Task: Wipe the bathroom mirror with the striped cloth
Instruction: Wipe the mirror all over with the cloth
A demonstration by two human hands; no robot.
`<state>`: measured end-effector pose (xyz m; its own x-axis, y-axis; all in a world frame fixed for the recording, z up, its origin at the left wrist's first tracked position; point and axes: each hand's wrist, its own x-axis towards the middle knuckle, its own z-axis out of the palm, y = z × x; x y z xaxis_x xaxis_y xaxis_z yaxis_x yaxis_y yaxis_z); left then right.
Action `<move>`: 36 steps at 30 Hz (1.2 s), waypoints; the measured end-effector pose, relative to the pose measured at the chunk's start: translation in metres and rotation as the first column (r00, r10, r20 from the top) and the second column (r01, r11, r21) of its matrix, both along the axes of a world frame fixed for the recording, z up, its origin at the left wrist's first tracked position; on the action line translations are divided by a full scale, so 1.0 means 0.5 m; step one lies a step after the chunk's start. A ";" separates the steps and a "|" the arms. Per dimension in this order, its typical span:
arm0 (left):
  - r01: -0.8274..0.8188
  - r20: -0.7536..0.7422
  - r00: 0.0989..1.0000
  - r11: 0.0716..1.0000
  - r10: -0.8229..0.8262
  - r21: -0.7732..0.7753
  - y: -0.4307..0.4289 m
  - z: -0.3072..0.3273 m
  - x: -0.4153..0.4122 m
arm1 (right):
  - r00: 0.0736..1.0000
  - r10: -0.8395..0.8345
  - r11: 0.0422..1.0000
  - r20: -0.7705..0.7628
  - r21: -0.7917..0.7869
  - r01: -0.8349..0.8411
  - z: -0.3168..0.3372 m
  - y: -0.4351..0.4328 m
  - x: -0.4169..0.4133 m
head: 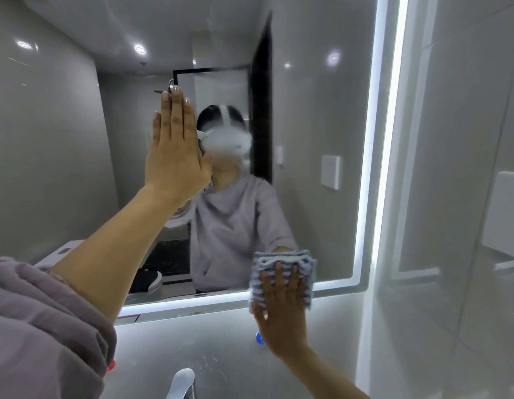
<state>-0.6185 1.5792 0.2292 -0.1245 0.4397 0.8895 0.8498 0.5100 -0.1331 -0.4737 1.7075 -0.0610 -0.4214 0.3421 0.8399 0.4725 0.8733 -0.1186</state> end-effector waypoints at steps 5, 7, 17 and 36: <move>0.020 -0.005 1.000 1.000 -0.020 0.001 0.002 0.000 -0.007 | 0.989 0.011 0.971 0.146 0.235 -0.045 0.042 -0.070 -0.076; 0.031 -0.005 1.000 1.000 -0.031 0.006 0.002 0.002 -0.009 | 0.991 0.002 0.960 0.132 0.277 -0.039 0.054 -0.069 -0.082; 0.025 -0.026 0.999 0.999 -0.025 0.022 0.005 0.000 -0.013 | 1.000 -0.027 0.928 0.006 0.371 0.023 0.136 0.075 0.008; 0.029 0.008 1.000 1.000 -0.029 0.008 -0.002 -0.001 -0.001 | 0.962 -0.244 0.966 -0.123 -0.121 0.230 0.211 0.193 0.168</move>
<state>-0.6190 1.5784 0.2288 -0.1188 0.4364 0.8919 0.8655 0.4857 -0.1223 -0.3899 1.8040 0.0447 -0.2019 0.5070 0.8380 0.6375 0.7176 -0.2806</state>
